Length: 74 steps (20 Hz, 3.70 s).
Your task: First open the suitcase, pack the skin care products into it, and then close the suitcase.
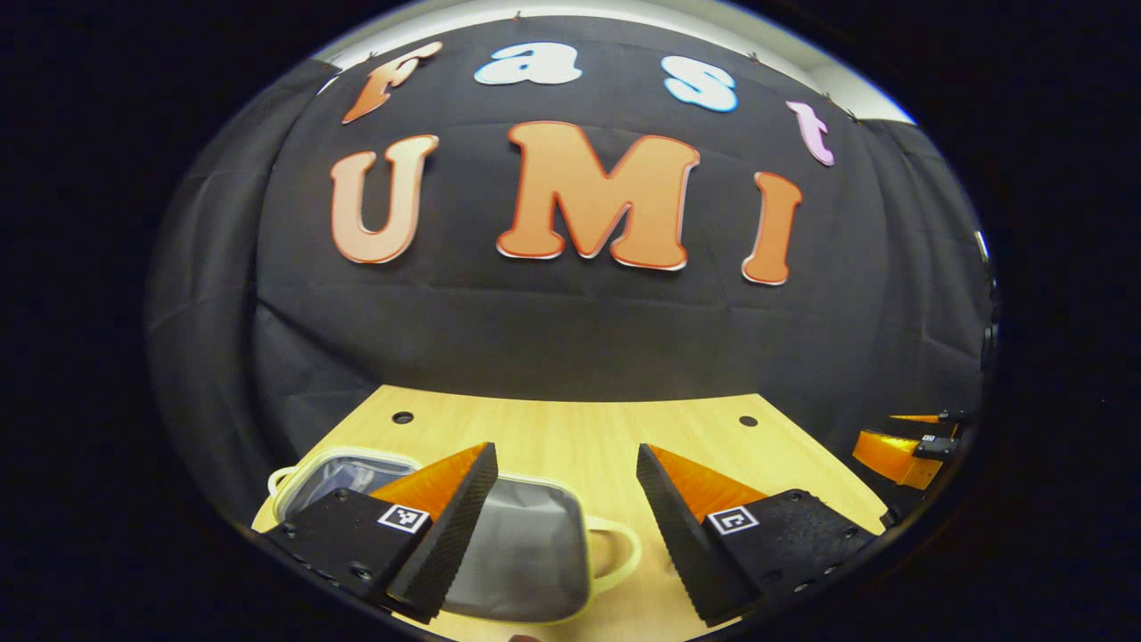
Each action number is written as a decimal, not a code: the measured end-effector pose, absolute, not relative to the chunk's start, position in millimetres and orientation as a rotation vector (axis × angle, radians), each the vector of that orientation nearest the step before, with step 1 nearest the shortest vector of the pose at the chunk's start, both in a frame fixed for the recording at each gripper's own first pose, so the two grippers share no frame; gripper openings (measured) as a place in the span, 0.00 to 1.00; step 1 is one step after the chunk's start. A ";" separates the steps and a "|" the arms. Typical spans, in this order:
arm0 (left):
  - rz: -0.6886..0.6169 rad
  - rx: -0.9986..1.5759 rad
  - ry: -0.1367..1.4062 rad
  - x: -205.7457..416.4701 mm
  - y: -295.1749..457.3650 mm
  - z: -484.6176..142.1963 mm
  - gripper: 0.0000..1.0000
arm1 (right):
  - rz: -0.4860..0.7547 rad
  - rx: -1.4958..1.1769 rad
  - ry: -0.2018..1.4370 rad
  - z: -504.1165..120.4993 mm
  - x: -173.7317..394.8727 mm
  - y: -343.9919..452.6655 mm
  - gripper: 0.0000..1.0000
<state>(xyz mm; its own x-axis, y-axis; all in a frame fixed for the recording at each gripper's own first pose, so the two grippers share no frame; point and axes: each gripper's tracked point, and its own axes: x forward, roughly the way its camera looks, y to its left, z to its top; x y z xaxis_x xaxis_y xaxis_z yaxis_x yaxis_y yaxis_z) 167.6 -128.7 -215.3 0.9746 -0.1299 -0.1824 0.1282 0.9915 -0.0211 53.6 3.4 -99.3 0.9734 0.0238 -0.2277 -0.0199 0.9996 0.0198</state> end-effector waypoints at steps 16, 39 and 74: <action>-0.152 0.151 0.406 172.6 -270.6 -432.5 0.97 | -0.015 -0.016 0.345 -153.8 50.4 -87.2 0.95; -0.171 0.109 0.461 110.2 -182.7 -324.3 0.33 | 0.187 -0.095 0.563 -279.5 69.8 -7.1 0.94; -0.328 0.077 1.334 174.2 16.2 -445.6 0.35 | 0.280 0.346 0.830 -217.0 -7.5 161.0 0.29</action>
